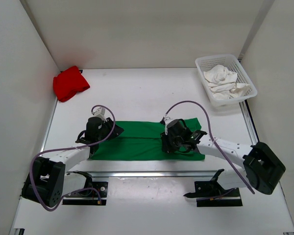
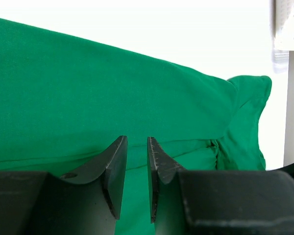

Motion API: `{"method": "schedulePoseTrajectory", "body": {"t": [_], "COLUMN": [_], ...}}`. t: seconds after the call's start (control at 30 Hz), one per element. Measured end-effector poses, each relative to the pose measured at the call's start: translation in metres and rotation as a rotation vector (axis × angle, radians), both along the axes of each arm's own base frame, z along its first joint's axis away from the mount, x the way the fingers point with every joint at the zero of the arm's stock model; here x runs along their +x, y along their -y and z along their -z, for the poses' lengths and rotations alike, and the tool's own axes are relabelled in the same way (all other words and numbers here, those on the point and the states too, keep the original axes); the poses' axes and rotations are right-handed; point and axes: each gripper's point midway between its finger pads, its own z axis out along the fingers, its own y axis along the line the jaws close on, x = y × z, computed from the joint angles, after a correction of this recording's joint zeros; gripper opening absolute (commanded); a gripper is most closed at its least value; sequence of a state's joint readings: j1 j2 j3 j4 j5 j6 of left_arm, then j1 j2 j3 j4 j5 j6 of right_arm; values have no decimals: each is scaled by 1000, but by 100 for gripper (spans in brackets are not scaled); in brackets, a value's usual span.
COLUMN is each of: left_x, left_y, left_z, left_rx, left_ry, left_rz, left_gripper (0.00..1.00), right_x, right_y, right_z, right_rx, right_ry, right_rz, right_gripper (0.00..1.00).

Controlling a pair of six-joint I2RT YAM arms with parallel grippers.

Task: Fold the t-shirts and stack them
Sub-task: Fold the other side of the tshirt into a rectangle

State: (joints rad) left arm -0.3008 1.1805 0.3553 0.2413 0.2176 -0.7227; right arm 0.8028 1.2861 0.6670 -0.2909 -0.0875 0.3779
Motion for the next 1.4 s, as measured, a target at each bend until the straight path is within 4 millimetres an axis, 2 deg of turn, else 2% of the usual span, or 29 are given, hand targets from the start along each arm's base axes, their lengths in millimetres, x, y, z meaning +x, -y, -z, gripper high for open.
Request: {"method": "schedulePoseTrajectory", "body": {"t": [0.1,0.37,0.63,0.73,1.0,1.2,1.3,1.37,1.4], "left_x": [0,0,-3,-3,-2,-2,-2,-2,-2], "left_y": [0,0,0,1,1,1,1,1,0], "left_z": [0,0,5,5,4,2,1,0,-1], "left_rx": [-1,-2,-7,-9,-13,-14,-16,-19,-21], "left_ry": [0,5,-2,-4,-2,2,6,8,9], "left_rz": [0,1,-1,-1,-3,-5,-4,-3,-5], "left_gripper": [34,34,34,34,34,34,34,34,35], "right_x": [-1,8,11,13,13,5,2,-1,-2], "right_y": [-1,4,6,6,4,-11,-15,-16,-17], "right_z": [8,23,30,32,30,6,1,1,2], "right_rx": [-19,-49,-71,-76,-68,43,71,82,84], "right_ry": [-11,-30,-28,-25,-20,-26,-39,-60,-69], "right_rz": [-16,9,22,29,28,-10,-22,-25,-28], "right_gripper": [29,28,13,0,1,1,0,8,17]}}
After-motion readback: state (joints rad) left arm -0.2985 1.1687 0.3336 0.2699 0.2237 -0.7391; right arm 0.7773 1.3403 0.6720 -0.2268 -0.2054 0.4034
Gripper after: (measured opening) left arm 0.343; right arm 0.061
